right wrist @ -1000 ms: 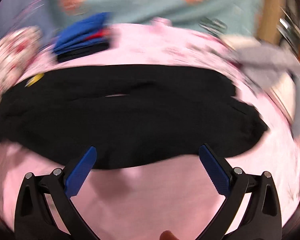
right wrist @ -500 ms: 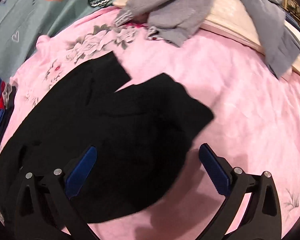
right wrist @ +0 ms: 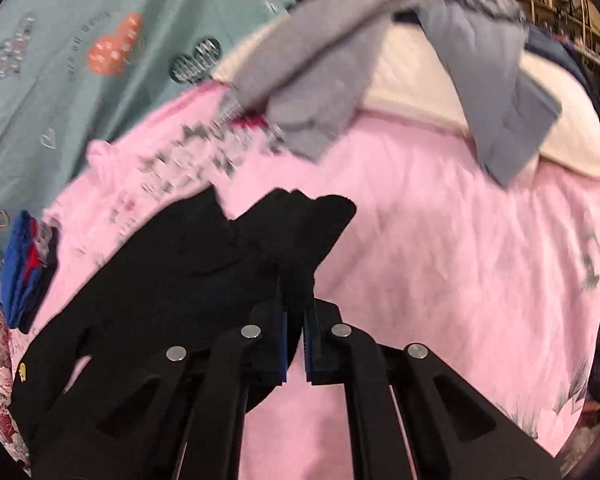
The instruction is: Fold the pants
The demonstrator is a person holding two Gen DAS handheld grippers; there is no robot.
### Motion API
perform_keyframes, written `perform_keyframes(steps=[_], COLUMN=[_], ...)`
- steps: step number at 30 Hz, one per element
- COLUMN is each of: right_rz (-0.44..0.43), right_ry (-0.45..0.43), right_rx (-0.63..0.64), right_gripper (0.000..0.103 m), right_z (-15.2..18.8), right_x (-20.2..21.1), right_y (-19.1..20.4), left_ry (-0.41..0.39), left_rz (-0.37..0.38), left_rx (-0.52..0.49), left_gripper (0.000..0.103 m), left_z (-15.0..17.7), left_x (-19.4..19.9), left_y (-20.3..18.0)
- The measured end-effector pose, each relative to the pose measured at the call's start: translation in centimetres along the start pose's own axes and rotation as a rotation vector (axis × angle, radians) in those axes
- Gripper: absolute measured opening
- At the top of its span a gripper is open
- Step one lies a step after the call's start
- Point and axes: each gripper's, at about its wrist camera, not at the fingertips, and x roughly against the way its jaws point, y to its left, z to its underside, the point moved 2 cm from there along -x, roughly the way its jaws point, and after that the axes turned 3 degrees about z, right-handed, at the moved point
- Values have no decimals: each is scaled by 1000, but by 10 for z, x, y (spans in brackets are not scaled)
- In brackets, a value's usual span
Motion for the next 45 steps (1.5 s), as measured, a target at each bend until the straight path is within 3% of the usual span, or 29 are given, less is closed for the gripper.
perform_keyframes(steps=[1,3,4,5,6,9,11,14,15,16,17,18,21,24,26,29,31,32,34,37,40,43,44,45], right_rz=[55,262,276,213,126,8,-18,-38,-42,-48,-58,-64,-86,-41,-19,-76,-73,-58,-107,-171,-144,-152,-137,-127], right_ry=[26,37,9,-24,-54,-75,-76,-65,-53,-44,-31,-24,18,33,41,88,81,84,96,26,-90,-56,-19,19], right_rx=[29,121,130,114,85,89,141,201,210,210,199,192,164,136,109,81,76,76,29,20,15,44,80,109], right_gripper=[21,41,46,61,66,67,67,68,68,68,68,68,68,68,68,66,29,1,1,0,0,0,3,24], right_z=[3,13,17,20,24,32,34,42,46,49,52,54,59,59,56,48,45,42,39,26,9,-1,2,6], right_x=[-9,-22,-19,-10,-1,14,15,19,20,20,20,20,14,3,-6,-26,-32,-36,-33,1,50,69,65,59], right_y=[0,6,10,15,19,42,62,83,86,85,83,79,65,56,53,56,60,61,57,50,32,17,18,20], left_ry=[13,32,36,44,56,86,110,86,81,72,57,38,-50,-133,-155,-155,-149,-147,-152,-198,-281,-290,-272,-247], left_rz=[-5,-2,-1,-1,-3,49,78,107,90,80,84,79,58,74,98,131,142,151,163,161,121,112,99,79], left_rx=[10,34,42,54,69,173,228,197,168,149,104,60,3,-26,-31,-10,17,40,58,36,14,7,-1,-9], left_gripper=[101,101,101,101,101,101,101,93,71,34,23,21,18,18,18,18,18,18,18,17,17,18,18,23], left_z=[1,3,5,7,8,12,13,7,6,5,5,4,4,1,-2,-6,-9,-12,-13,-15,-19,-15,-11,-8], left_x=[-2,-4,-3,-2,-3,-14,-23,-25,-25,-24,-22,-18,1,24,36,41,39,37,38,53,82,100,101,98], left_y=[3,9,11,15,17,23,21,6,-1,-5,-12,-19,-31,-40,-43,-42,-40,-38,-39,-44,-41,-31,-28,-25])
